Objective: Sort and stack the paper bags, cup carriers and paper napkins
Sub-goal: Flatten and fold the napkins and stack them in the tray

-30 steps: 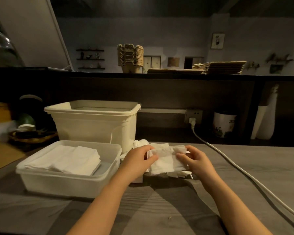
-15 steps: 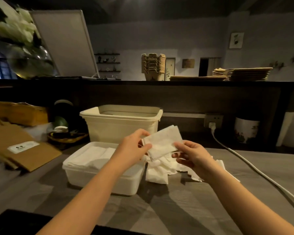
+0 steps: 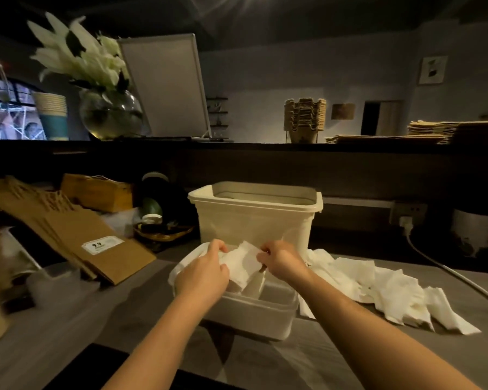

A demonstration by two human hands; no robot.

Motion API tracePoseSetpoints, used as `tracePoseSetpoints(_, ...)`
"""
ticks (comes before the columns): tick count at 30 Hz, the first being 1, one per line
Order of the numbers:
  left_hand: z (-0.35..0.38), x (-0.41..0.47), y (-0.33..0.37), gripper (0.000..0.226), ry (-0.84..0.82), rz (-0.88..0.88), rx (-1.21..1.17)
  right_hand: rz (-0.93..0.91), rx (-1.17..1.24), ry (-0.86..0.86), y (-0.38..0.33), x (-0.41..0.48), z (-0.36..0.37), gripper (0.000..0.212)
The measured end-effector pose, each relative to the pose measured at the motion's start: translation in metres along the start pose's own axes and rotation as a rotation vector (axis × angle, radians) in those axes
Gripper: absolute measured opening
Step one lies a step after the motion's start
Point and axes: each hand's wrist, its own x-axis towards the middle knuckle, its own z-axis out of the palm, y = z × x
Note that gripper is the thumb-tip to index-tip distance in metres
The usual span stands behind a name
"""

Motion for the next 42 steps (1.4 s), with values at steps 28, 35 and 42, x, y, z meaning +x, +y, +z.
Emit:
tracePoseSetpoints(28, 0.006, 0.001, 0.085, 0.019, -0.035, 0.486, -0.025, -0.143, -0.115, 0.401, 0.063, -0.047, -0.061, 0.018)
tracePoseSetpoints(35, 0.070, 0.006, 0.142, 0.051, -0.012, 0.662, 0.367, -0.112, -0.369, 0.377, 0.139, -0.082, -0.098, 0.021)
tracePoseSetpoints(42, 0.107, 0.025, 0.152, 0.072, -0.057, 0.624, 0.504, -0.139, -0.352, 0.315, 0.172, -0.089, -0.096, 0.023)
